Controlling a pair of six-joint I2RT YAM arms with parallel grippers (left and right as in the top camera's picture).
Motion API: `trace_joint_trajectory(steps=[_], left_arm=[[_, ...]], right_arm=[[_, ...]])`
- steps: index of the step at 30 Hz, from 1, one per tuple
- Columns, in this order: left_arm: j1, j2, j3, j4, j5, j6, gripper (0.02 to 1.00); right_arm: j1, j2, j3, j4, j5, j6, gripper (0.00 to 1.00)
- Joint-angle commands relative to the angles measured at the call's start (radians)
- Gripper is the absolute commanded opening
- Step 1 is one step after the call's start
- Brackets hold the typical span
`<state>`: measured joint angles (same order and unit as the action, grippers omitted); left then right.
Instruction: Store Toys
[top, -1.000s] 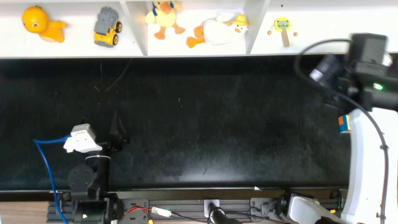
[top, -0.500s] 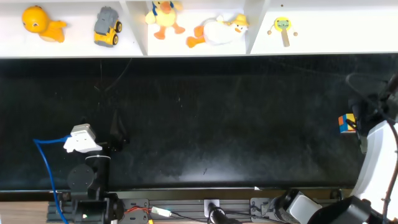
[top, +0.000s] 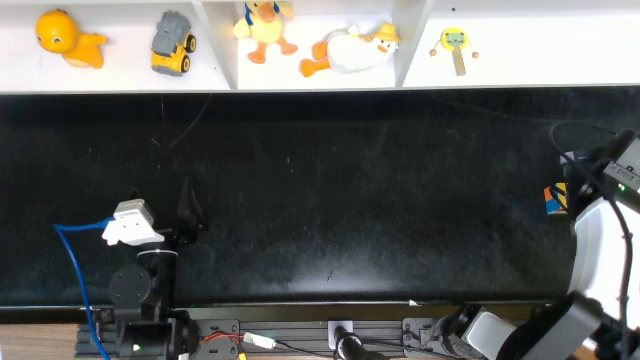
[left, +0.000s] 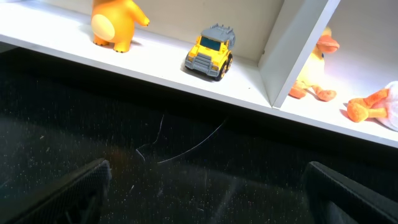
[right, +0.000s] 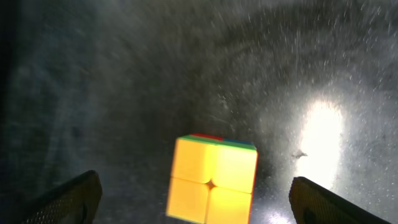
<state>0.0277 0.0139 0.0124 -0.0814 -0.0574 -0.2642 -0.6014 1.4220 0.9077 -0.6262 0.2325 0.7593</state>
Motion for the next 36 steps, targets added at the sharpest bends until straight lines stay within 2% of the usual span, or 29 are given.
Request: trace_joint_trajectory(steps=[1, 7, 9, 15, 23, 26, 27, 28, 32, 36], left_arm=[[0.001, -0.011, -0.004, 0.002, -0.008, -0.018, 0.998], [0.001, -0.011, -0.004, 0.002, -0.008, -0.018, 0.996], [0.001, -0.011, -0.004, 0.002, -0.008, -0.018, 0.998], [0.001, -0.011, -0.004, 0.002, -0.008, -0.018, 0.998], [0.001, -0.011, -0.004, 0.002, -0.008, -0.018, 0.998], [0.001, -0.011, -0.004, 0.002, -0.008, -0.018, 0.996], [0.001, -0.011, -0.004, 0.002, -0.008, -0.018, 0.998], [0.001, -0.011, -0.004, 0.002, -0.008, -0.018, 0.998], [0.001, -0.011, -0.004, 0.002, -0.008, -0.018, 0.998], [0.001, -0.011, -0.004, 0.002, -0.008, -0.018, 0.998]], right_arm=[[-0.003, 0.101, -0.011, 0.006, -0.007, 0.008, 0.998], [-0.003, 0.176, -0.011, 0.041, -0.006, 0.007, 0.974], [-0.003, 0.19, -0.011, 0.051, -0.006, 0.002, 0.93], [-0.003, 0.198, -0.011, 0.067, -0.003, -0.016, 0.689], [-0.003, 0.22, -0.01, 0.064, -0.004, -0.071, 0.522], [-0.003, 0.218, 0.002, 0.052, -0.013, -0.149, 0.54], [-0.003, 0.216, 0.03, 0.02, -0.029, -0.217, 0.472], [-0.003, 0.215, 0.06, -0.014, -0.031, -0.243, 0.419], [0.0, 0.211, 0.174, -0.129, -0.034, -0.271, 0.215], [0.008, 0.203, 0.323, -0.264, -0.034, -0.313, 0.102]])
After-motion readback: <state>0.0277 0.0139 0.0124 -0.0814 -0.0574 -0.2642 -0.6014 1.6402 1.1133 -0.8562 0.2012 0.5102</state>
